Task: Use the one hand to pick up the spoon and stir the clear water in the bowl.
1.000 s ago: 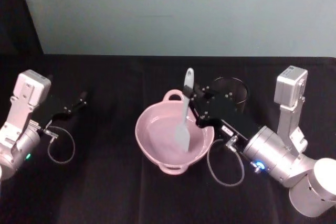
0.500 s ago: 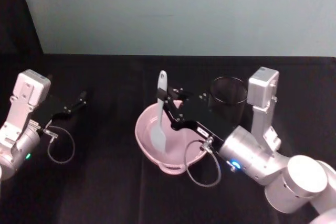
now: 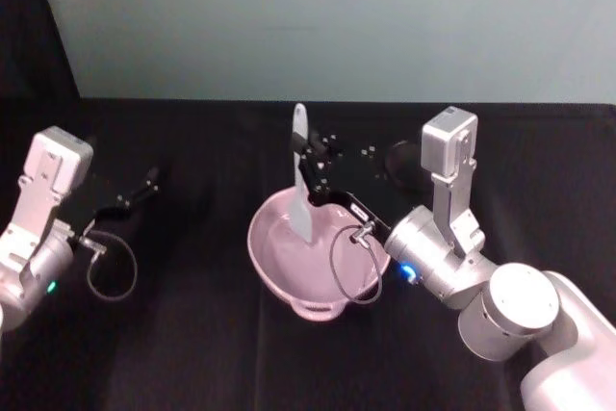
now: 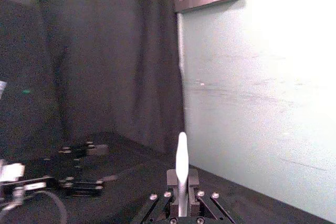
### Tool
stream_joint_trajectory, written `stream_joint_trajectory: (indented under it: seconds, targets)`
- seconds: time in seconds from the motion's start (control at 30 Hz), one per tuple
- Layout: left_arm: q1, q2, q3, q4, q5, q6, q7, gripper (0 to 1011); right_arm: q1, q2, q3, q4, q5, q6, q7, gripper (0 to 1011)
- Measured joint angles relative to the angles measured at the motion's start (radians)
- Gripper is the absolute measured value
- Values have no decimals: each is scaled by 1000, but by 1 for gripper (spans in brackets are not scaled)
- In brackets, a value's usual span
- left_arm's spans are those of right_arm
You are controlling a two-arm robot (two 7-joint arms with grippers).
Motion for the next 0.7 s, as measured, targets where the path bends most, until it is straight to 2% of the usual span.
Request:
stream_joint_trajectory:
  seconds: [0.17,0.43,0.57,0.7]
  targets:
    - [0,0,0,0,0,0,0,1011,-2,-5,24,12,-31,-28,-30,109]
    - [0,0,0,0,0,0,0,1011,-50,22,60,-45,-71,-57,-48,109]
    - [0,0,0,0,0,0,0,1011,-86,40,78,-89,-71,-53,-46,109]
    - [0,0,0,0,0,0,0,1011,-134,64,97,-148,-53,-24,-25,109]
